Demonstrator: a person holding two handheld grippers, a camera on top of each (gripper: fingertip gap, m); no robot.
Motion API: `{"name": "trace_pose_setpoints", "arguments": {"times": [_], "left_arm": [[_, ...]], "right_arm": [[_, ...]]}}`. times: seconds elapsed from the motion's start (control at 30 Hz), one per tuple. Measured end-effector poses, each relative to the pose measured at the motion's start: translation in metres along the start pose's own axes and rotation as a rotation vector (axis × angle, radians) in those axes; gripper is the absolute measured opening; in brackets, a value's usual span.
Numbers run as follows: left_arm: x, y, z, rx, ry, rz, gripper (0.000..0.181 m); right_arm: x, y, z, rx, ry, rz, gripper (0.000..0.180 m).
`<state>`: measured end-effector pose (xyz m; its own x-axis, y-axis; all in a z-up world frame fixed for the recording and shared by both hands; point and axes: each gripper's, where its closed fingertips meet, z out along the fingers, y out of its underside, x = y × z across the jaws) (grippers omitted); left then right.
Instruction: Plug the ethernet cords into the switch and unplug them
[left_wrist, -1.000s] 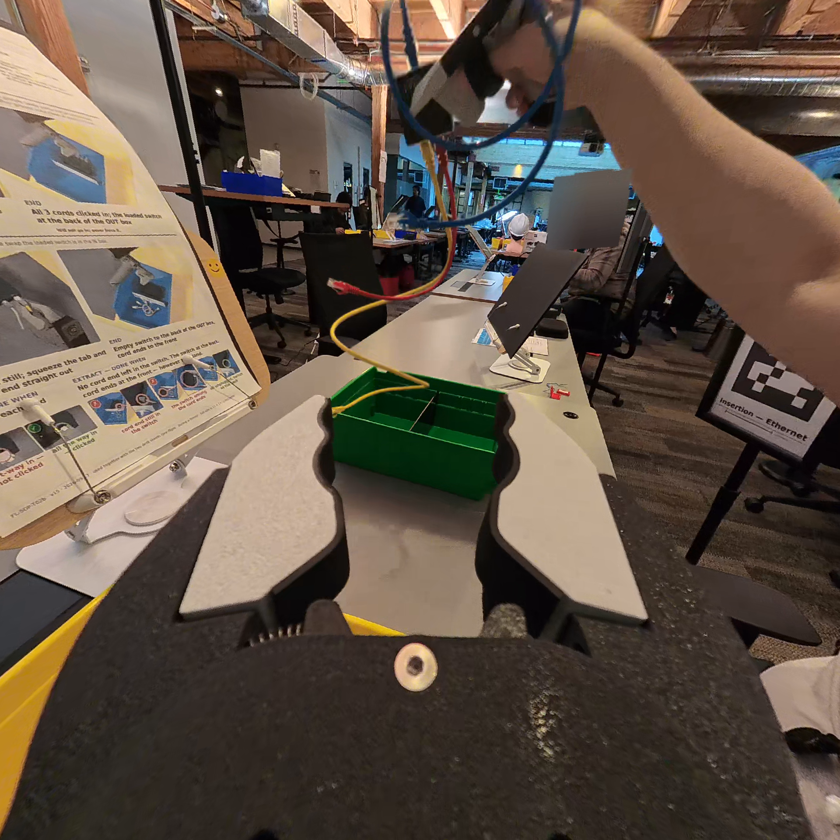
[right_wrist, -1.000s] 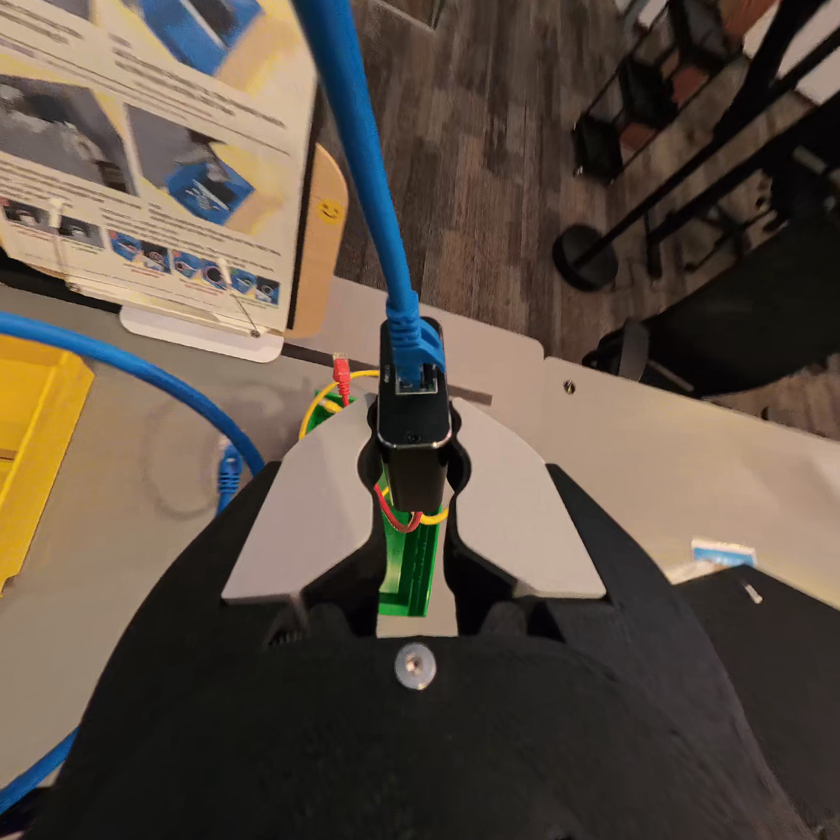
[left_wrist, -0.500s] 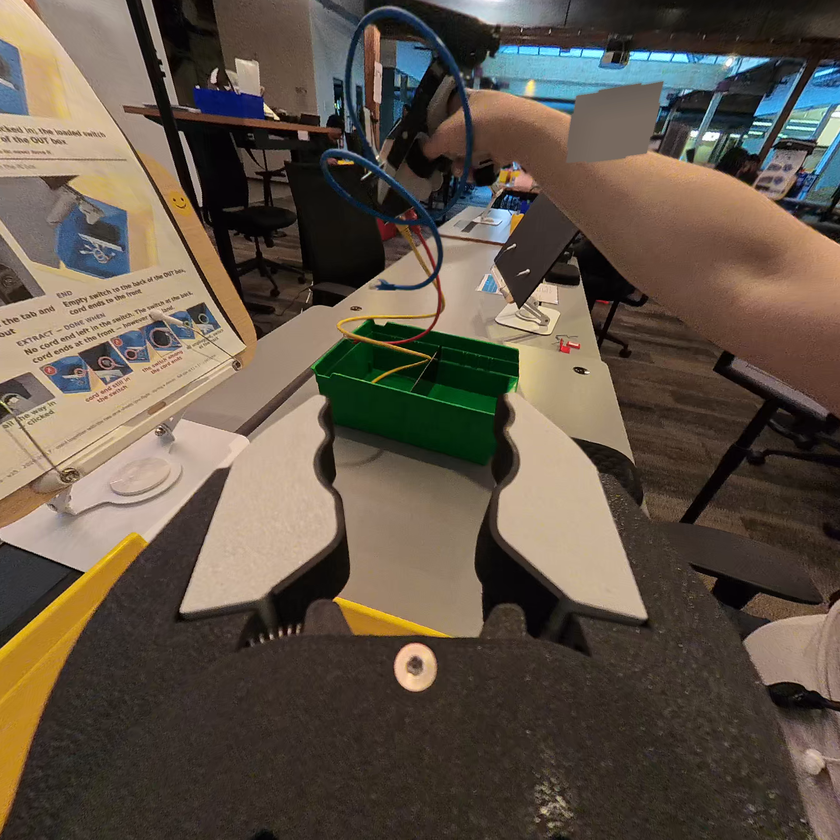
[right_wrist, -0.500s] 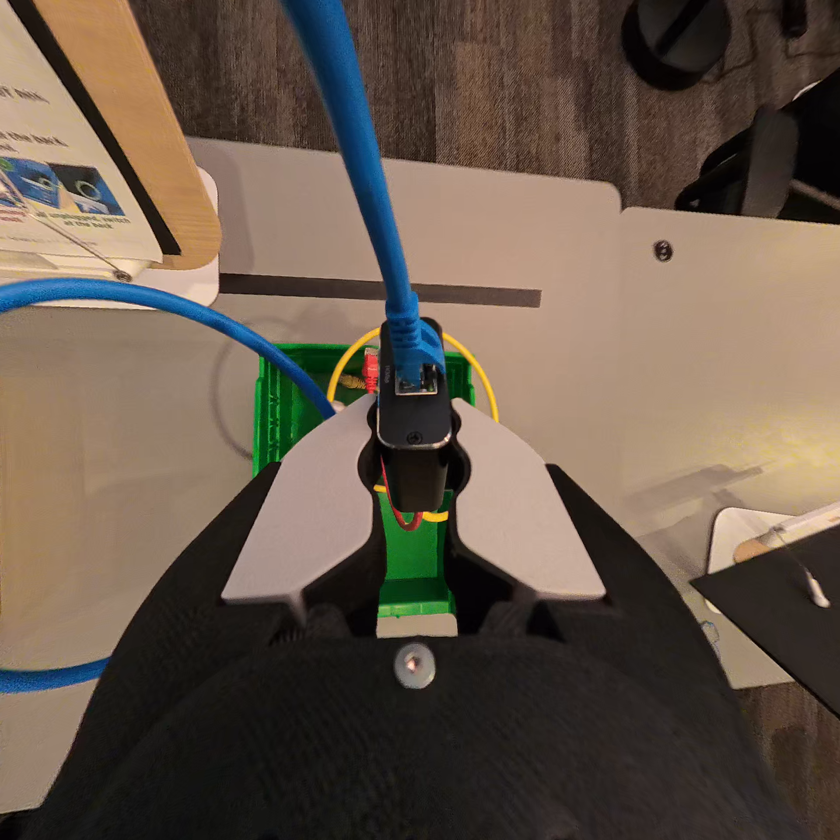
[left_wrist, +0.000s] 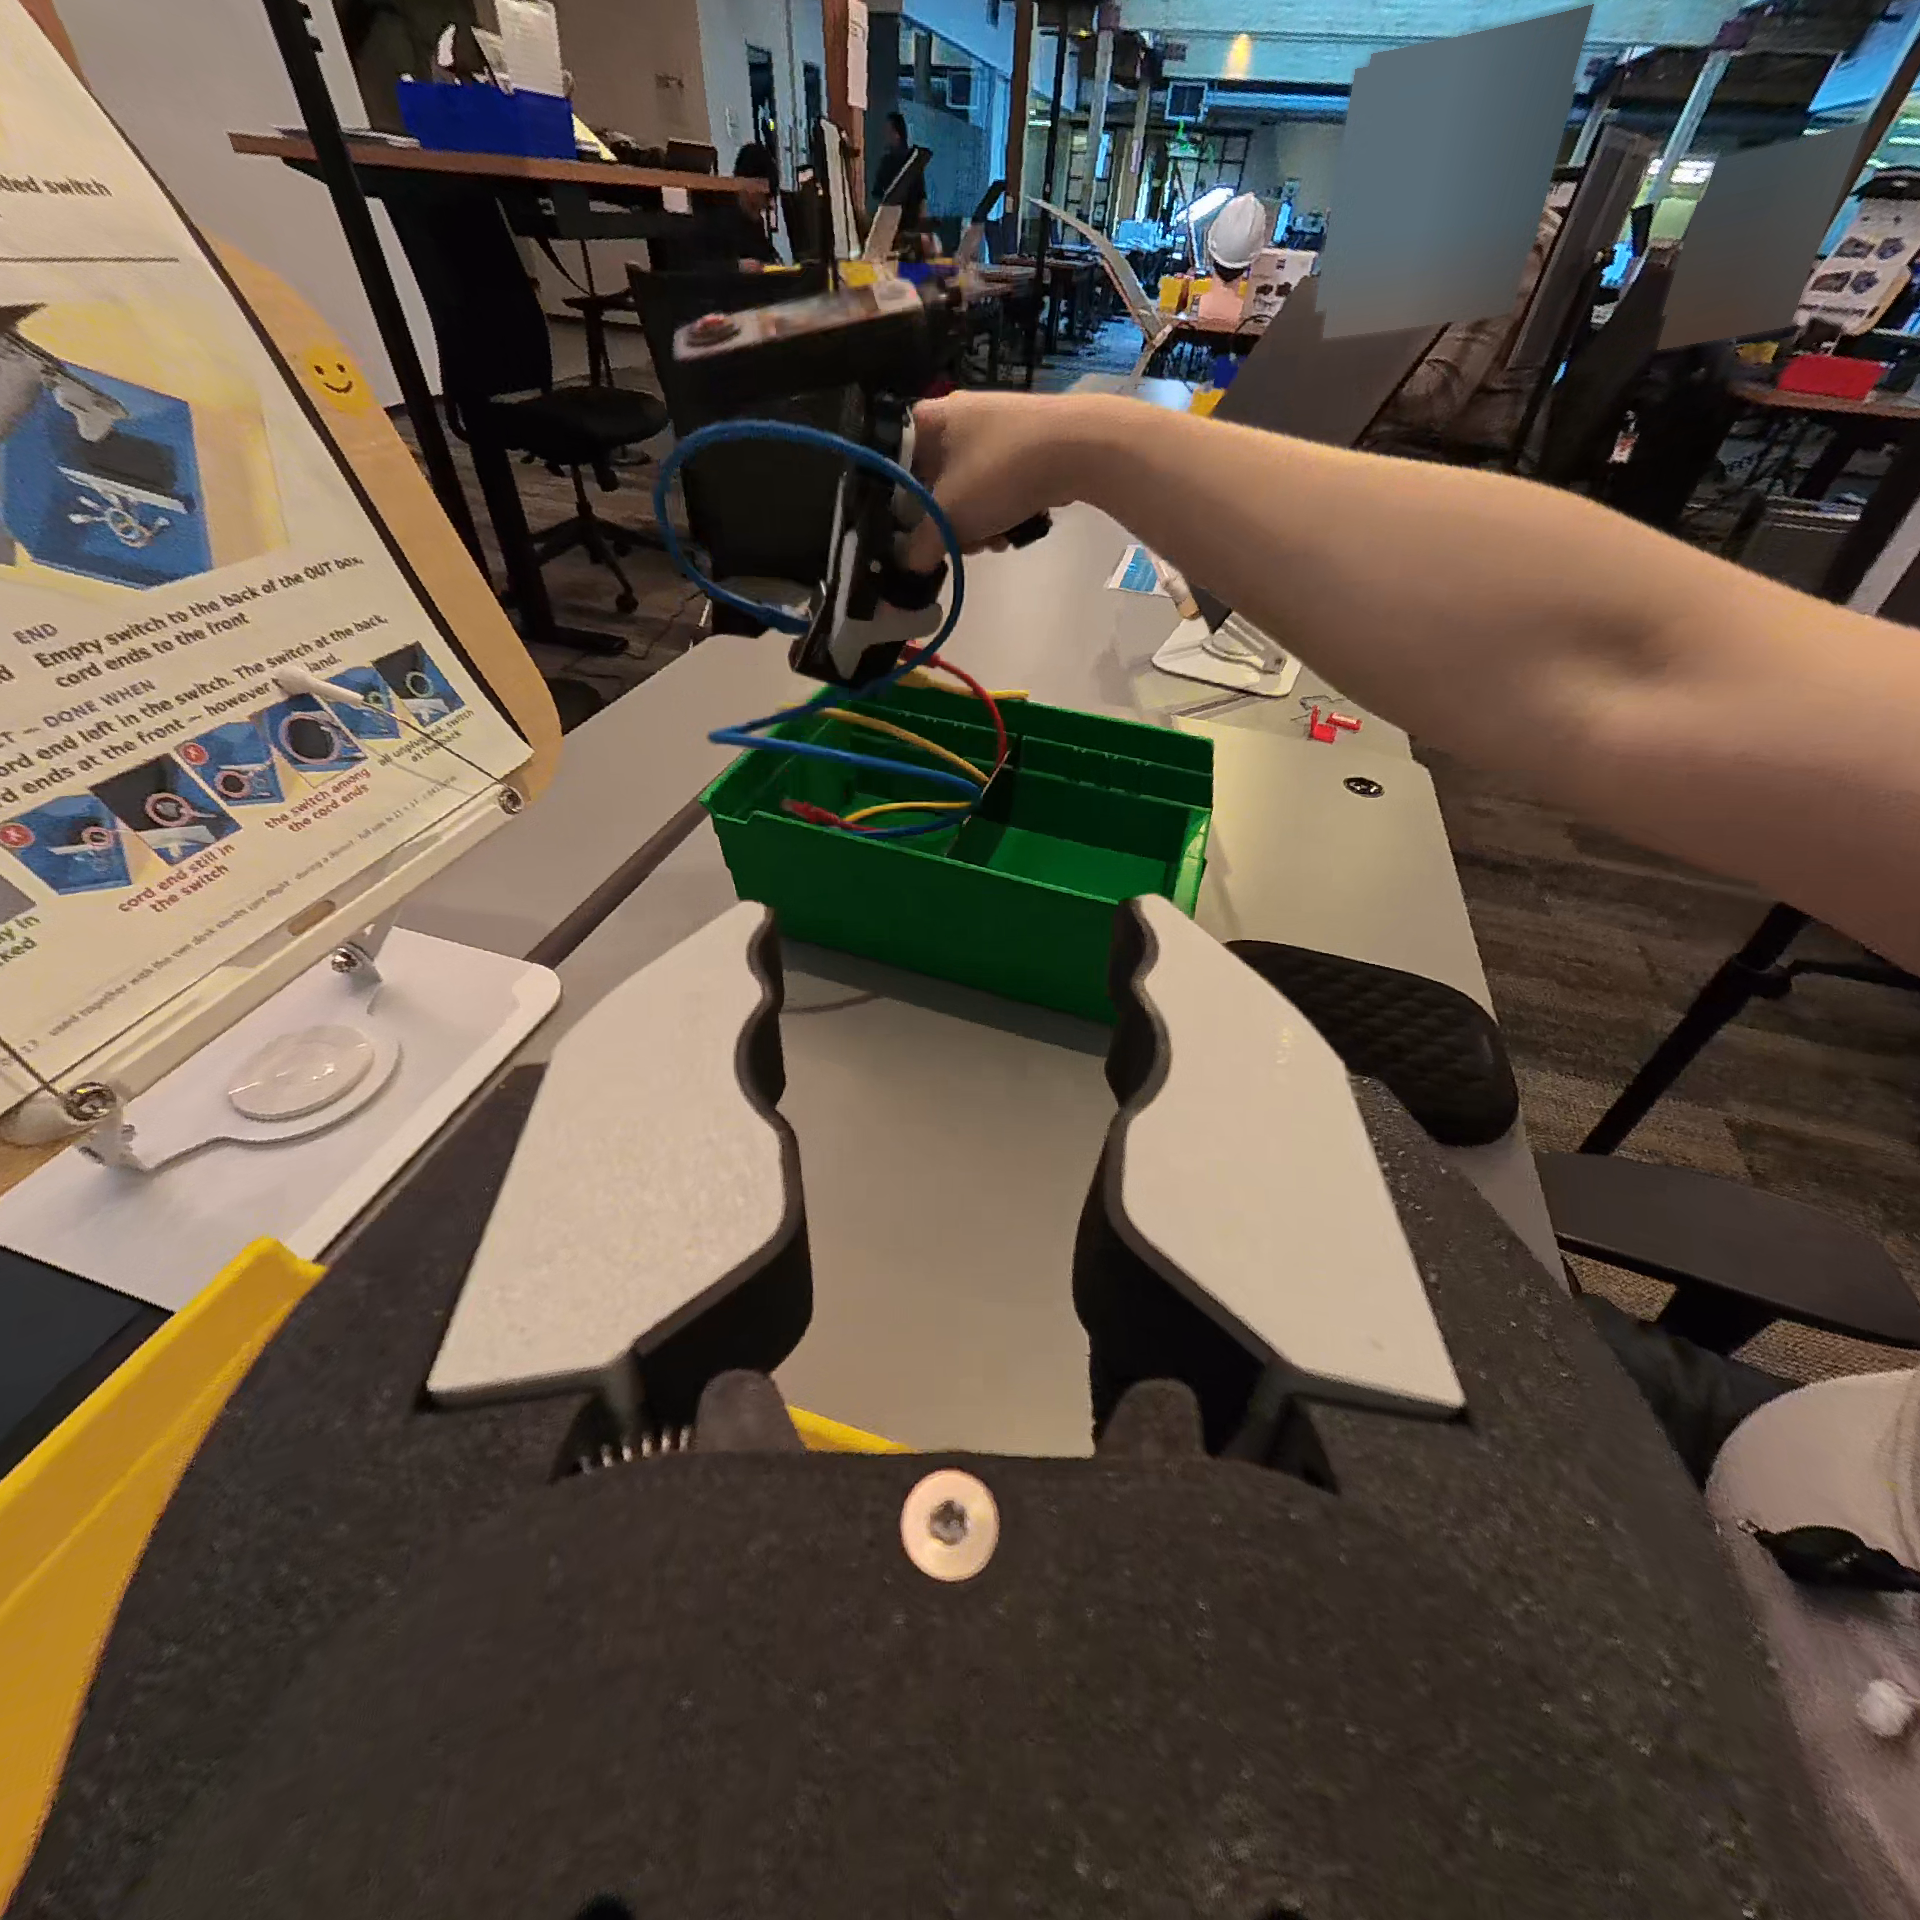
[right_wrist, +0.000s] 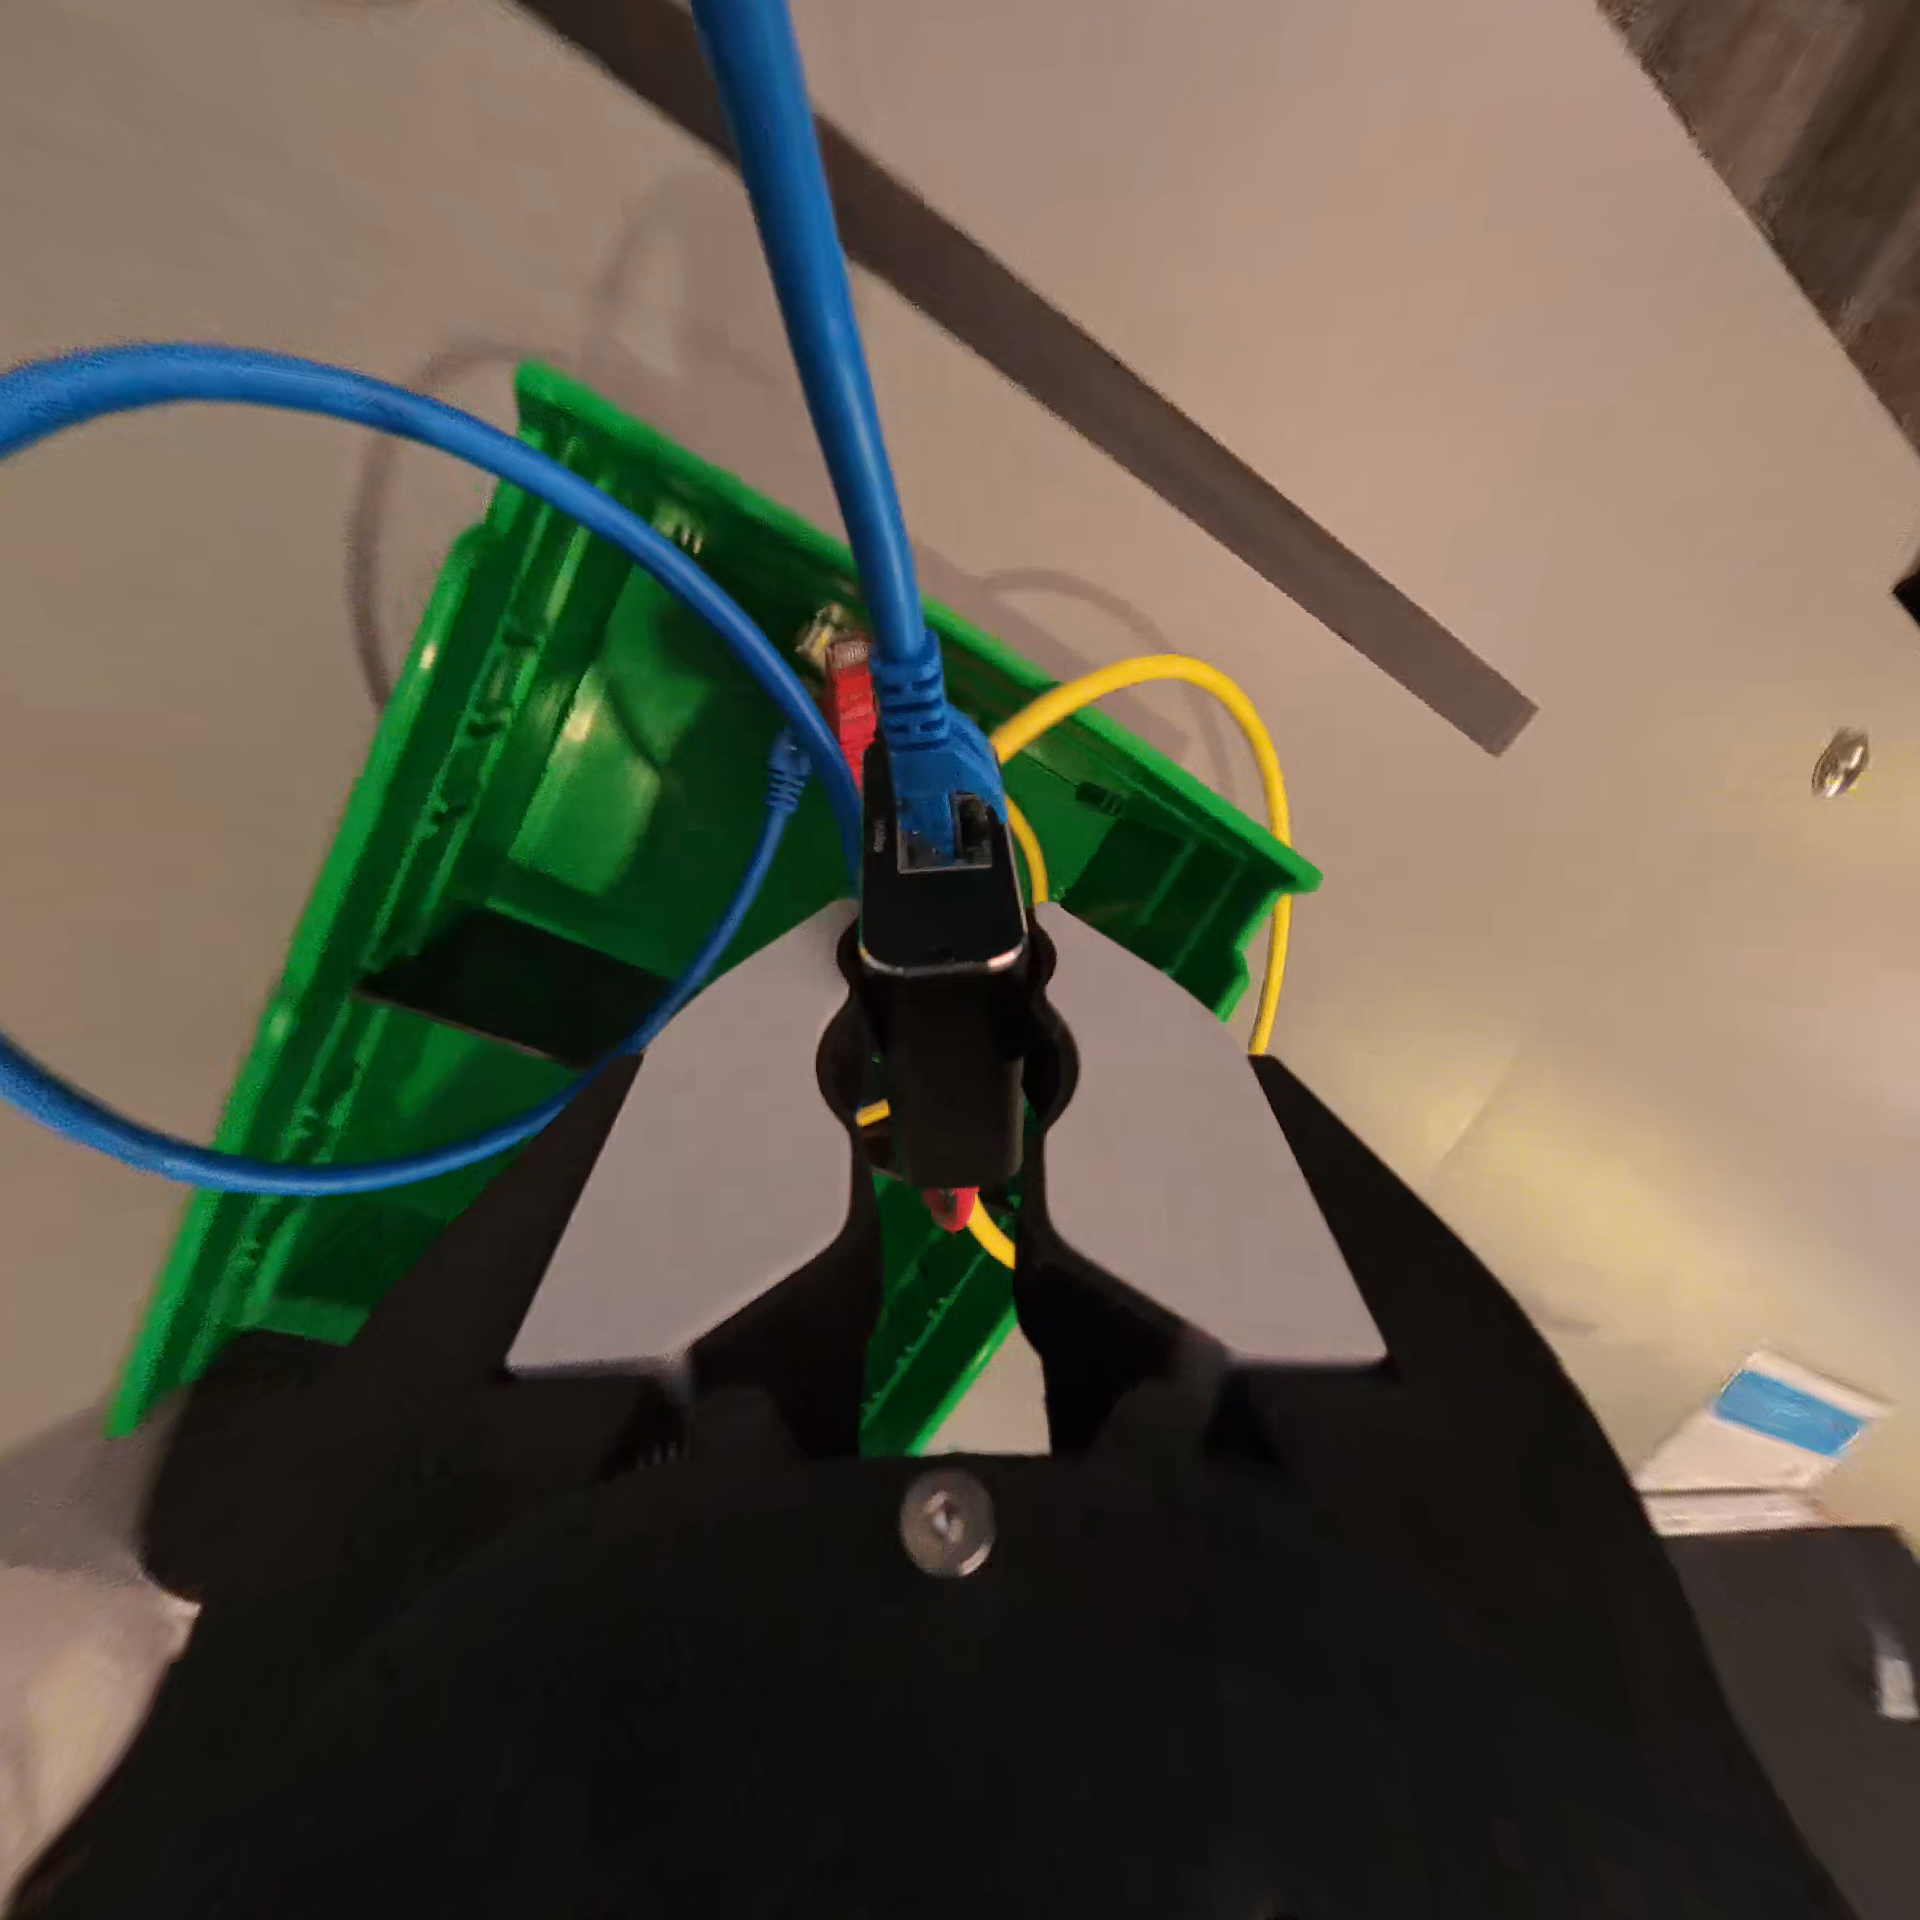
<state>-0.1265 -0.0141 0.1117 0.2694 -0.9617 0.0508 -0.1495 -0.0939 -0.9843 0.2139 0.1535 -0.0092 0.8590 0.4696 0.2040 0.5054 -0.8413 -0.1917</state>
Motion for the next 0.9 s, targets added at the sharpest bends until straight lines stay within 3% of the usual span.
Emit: {"name": "trace_pose_setpoints", "arguments": {"times": [0.4,0.7,0.9], "left_arm": [[-0.006,0.024,0.023,-0.122,-0.023,0.009,0.060],[-0.007,0.034,0.030,-0.172,-0.021,0.011,0.060],[-0.009,0.035,0.025,-0.183,-0.035,0.016,0.062]], "right_arm": [[-0.037,-0.010,0.061,-0.098,-0.085,-0.161,0.027],[-0.060,-0.009,0.064,-0.025,-0.162,-0.388,0.029],[-0.066,-0.007,0.061,-0.015,-0.157,-0.420,0.044]]}}
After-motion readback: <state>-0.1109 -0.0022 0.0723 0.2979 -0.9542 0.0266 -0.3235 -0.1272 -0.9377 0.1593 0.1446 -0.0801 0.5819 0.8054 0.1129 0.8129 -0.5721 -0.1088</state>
